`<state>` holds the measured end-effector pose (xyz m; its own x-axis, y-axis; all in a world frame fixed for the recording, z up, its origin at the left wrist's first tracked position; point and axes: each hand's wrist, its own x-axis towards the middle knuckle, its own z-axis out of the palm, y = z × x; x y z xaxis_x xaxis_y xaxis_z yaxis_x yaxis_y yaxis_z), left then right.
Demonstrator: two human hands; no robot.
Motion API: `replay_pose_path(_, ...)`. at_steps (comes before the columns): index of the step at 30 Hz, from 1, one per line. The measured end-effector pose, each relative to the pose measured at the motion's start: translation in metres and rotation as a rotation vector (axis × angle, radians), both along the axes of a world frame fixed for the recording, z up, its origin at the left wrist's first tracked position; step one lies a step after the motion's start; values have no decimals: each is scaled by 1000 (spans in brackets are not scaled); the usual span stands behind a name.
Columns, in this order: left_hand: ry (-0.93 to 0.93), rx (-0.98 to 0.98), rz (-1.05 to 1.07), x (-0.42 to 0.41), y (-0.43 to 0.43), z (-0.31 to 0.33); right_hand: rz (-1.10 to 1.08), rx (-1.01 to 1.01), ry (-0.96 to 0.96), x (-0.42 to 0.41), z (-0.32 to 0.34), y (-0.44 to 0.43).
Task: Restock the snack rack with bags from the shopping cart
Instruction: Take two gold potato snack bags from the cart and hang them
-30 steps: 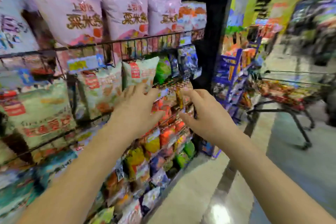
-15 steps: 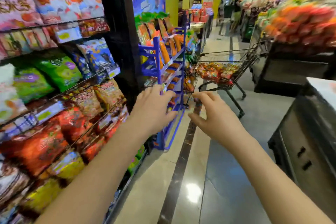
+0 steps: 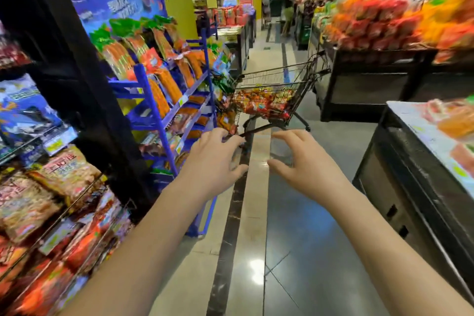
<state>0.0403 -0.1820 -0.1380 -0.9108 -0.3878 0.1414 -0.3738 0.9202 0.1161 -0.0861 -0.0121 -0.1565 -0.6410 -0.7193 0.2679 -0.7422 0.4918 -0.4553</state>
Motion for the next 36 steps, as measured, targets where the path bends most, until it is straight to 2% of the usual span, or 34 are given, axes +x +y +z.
replay_pose_path(8,36,45,-71,-136,-110,-26,-71,35,-34,-124,-25,-97)
replay_pose_path(16,-45,75,-135,-272,-228,-30,-147,103,-90,-247,-27,-201)
replay_pose_path(27,-87,86,-163,-432,-300,-45,-173,64,-135,-402,-41,-270)
replay_pose_path(36,-122,85,-121,-589,-333,-54,-103,41,-170,-572,-60,-308)
